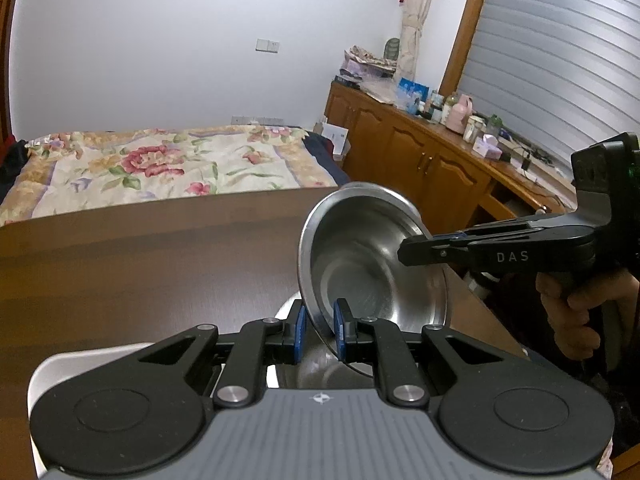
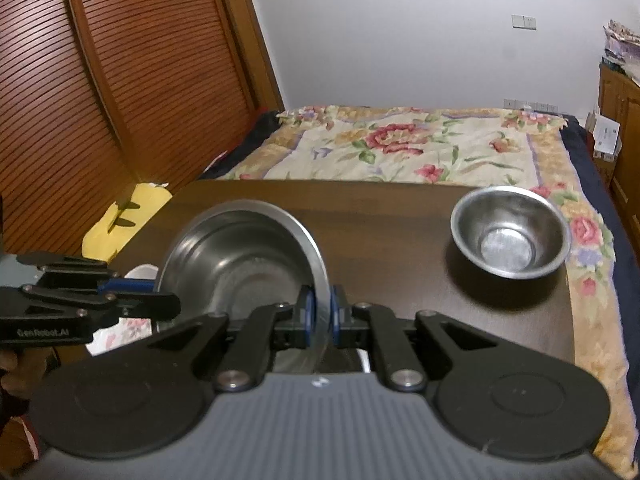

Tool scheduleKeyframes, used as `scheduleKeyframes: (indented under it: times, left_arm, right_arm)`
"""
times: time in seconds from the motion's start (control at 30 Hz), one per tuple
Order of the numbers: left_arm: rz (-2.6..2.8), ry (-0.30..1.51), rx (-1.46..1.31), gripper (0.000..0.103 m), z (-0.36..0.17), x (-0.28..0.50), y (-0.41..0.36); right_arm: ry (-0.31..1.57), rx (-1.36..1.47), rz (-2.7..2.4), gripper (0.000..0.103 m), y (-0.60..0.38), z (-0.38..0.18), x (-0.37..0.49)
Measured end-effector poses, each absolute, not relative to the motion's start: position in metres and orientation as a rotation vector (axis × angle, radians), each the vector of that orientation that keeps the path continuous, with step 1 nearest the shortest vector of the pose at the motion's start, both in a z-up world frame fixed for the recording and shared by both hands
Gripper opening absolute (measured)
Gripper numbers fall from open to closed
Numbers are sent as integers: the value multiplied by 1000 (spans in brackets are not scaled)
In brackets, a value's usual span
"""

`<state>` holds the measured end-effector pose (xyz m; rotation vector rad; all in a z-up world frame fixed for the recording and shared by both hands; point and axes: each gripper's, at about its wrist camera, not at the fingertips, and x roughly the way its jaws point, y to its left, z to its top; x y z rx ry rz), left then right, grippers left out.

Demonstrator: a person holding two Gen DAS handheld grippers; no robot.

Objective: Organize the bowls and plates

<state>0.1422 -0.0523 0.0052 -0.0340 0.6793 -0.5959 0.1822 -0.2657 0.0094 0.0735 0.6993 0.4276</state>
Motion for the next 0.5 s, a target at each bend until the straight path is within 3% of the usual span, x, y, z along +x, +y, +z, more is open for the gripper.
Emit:
scheduleKeyframes:
  times: [0.5]
  left_arm:
    - [-562, 710, 26, 16, -25, 123, -52]
  right_arm:
    - [708, 29, 423, 11, -254, -14, 156]
